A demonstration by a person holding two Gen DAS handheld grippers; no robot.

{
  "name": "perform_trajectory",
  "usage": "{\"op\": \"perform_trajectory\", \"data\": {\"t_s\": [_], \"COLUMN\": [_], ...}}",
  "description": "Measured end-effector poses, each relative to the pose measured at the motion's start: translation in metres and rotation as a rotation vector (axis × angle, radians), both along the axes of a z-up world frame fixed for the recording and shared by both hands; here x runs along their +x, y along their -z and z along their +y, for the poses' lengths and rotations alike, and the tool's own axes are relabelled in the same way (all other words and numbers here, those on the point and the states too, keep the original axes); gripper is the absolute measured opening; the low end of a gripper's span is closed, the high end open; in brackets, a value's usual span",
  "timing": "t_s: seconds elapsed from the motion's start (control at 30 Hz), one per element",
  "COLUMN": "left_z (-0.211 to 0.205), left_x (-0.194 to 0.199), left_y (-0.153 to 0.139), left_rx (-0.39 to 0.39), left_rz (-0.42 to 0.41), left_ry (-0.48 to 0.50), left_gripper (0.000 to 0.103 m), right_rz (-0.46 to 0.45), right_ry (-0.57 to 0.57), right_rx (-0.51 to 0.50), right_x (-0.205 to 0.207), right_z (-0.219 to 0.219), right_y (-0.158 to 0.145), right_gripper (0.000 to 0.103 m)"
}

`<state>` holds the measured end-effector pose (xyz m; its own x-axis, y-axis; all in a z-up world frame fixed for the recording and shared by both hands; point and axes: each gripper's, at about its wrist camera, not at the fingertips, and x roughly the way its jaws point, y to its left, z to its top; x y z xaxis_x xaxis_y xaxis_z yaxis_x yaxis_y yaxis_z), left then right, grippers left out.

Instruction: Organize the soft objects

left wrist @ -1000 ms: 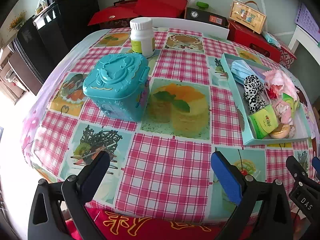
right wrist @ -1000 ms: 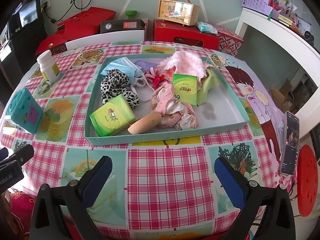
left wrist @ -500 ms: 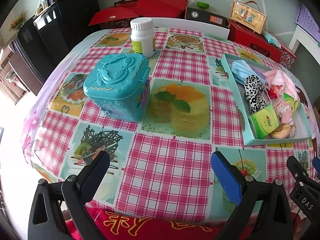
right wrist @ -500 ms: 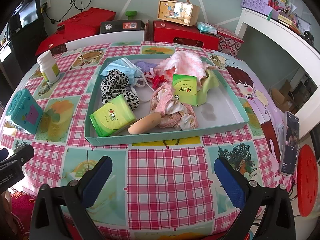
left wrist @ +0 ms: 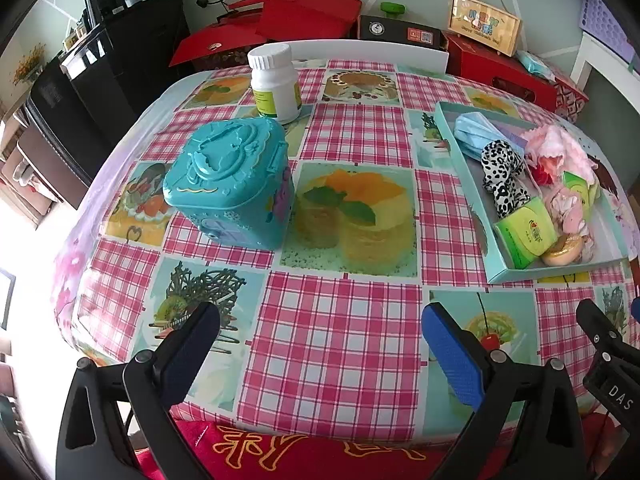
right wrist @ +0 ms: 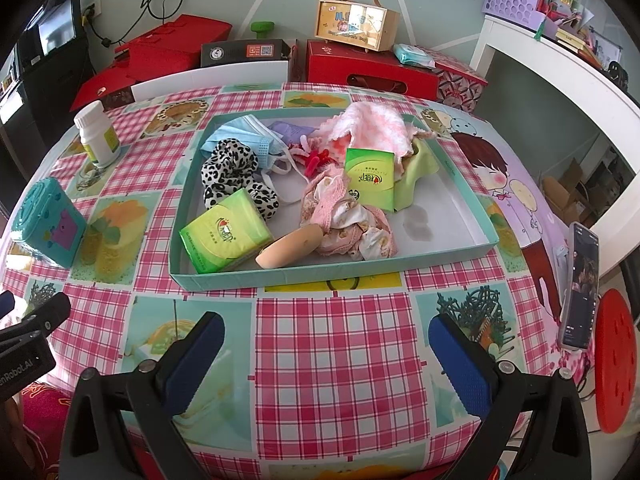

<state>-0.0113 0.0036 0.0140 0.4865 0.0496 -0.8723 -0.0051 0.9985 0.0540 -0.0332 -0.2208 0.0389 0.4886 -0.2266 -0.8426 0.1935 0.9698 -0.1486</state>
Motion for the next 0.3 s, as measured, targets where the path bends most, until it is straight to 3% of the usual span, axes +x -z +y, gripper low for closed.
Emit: {"op": "perform_trajectory", "data": {"t_s": [0.3], "left_z": [0.0006], "left_x": [-0.0015], "left_y": [-0.0017], "left_rx": [0.007], "left_rz": [-0.012], "left_ry": [-0.016], "left_gripper": [0.101], "right_rz": [0.0], "right_ry": [0.0], "right_rx": [0.0], "right_x": [0.0], "right_z": [-0.0001], "right_y": [0.0001], "right_gripper": [0.103]}}
